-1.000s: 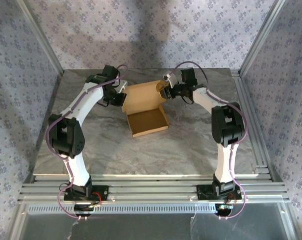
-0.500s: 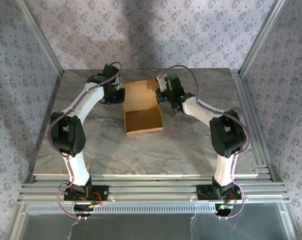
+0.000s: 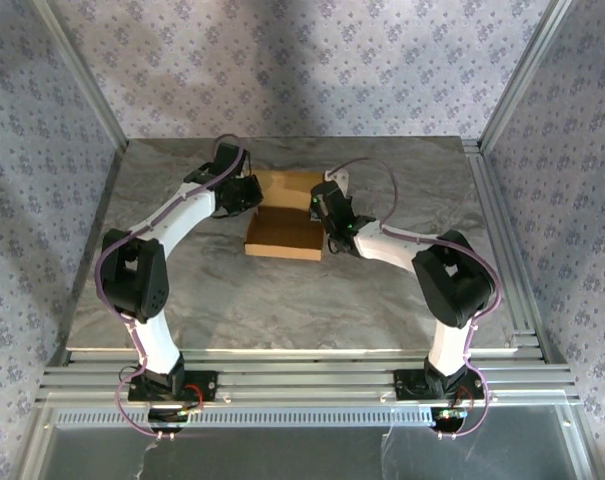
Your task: Fold the paper box
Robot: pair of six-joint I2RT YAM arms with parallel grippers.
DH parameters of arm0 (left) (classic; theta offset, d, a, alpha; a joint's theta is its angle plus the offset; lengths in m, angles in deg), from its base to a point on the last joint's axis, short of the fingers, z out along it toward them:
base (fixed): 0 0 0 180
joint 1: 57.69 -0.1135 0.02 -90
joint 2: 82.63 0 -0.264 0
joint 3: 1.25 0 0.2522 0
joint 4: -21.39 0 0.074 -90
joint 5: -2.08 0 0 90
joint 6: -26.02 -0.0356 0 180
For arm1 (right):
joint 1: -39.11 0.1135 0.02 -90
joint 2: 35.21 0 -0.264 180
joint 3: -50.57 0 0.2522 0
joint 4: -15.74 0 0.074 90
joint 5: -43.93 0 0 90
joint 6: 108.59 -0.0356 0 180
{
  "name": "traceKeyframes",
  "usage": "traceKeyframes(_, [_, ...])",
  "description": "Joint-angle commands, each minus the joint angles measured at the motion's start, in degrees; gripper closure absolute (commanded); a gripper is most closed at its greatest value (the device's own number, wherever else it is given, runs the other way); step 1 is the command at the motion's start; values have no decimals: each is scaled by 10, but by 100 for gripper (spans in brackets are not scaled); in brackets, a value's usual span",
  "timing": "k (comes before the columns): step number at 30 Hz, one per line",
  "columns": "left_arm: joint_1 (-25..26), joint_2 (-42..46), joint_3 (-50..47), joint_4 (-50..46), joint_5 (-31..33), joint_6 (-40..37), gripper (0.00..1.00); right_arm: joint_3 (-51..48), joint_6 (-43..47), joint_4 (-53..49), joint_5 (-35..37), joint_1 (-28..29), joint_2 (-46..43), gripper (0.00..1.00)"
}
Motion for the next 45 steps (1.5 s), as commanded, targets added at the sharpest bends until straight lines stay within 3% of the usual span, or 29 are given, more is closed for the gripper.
traceKeyframes(1, [13, 43, -37, 46, 11, 12, 100, -42, -49, 31, 43, 2, -36, 100])
traceKeyframes(14, [63, 163, -274, 237, 78, -29, 100, -120, -82, 22, 15, 20, -106, 91])
traceKeyframes(18, [84, 173, -317, 278, 98, -51, 100, -137, -103, -9, -1, 28, -138, 79])
traceKeyframes(23, [107, 177, -367, 314, 126, -54, 100, -158, -125, -67, -13, 58, -207, 50])
traceKeyframes(31, [120, 179, -401, 343, 156, -72, 100, -189, -182, -169, -38, 110, -327, 41])
traceKeyframes(36, [131, 170, -402, 350, 160, -85, 100, -162, -222, -283, -33, 118, -415, 40])
traceKeyframes(41, [148, 170, -406, 346, 173, -99, 100, -60, -292, -445, -29, 75, -433, 39])
traceKeyframes(45, [160, 172, -409, 338, 185, -106, 100, -2, -415, -516, -162, -23, -388, 42])
